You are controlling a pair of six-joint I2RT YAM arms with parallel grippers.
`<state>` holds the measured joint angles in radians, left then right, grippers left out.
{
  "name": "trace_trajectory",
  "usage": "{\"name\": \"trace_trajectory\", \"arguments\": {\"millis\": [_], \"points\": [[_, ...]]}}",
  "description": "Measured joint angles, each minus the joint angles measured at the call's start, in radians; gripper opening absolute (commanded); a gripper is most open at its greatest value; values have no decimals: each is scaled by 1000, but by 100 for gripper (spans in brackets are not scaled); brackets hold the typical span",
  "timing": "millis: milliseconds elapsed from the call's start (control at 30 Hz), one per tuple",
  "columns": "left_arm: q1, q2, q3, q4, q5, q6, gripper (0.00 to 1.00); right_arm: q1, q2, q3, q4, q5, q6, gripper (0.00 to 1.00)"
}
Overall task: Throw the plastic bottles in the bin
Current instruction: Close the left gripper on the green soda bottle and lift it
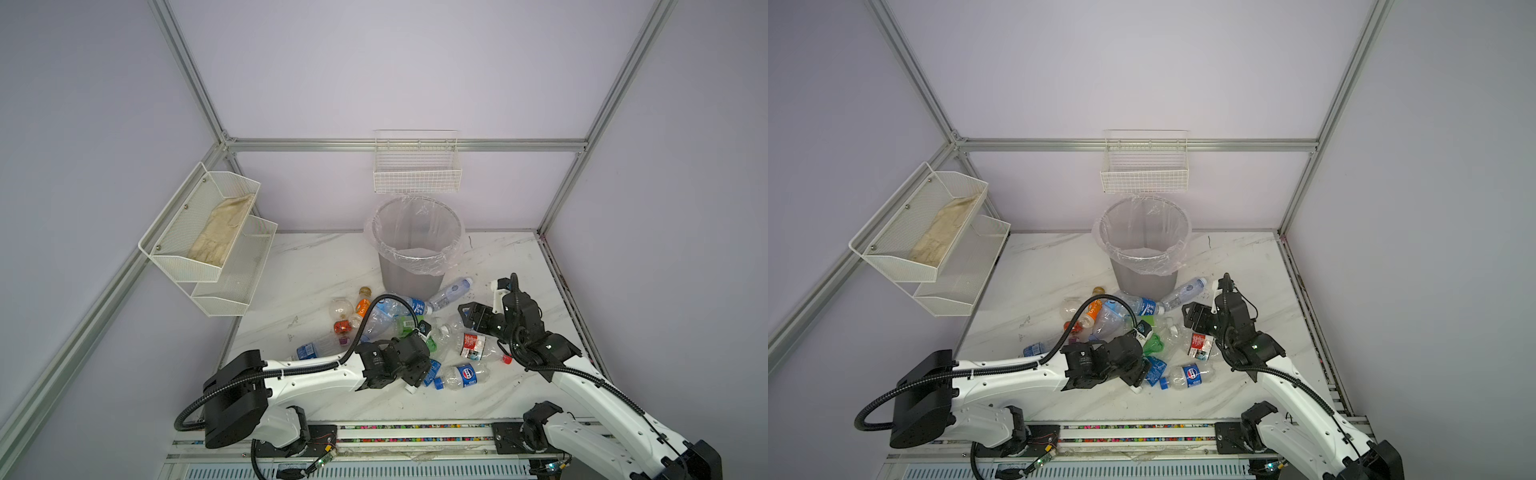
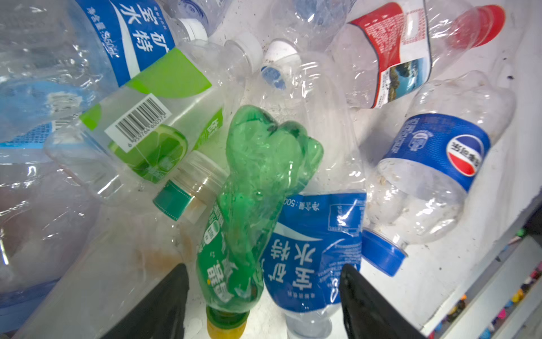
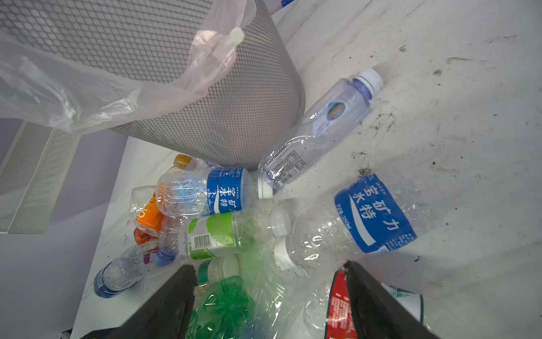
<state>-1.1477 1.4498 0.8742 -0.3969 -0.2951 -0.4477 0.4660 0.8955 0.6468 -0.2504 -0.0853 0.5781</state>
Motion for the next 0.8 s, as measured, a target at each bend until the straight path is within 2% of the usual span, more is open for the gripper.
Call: {"name": "trace_trajectory", "arguments": {"millis": [267, 533, 800], "points": [[0, 62, 40, 1, -63, 19, 68, 0, -12, 0, -5, 22, -3, 83], [0, 122, 58, 14, -98, 44, 56, 0, -13, 0, -9, 27, -7, 83], [1, 154, 81, 13, -110, 58, 32, 0, -23, 0, -10, 35, -8, 83]]}}
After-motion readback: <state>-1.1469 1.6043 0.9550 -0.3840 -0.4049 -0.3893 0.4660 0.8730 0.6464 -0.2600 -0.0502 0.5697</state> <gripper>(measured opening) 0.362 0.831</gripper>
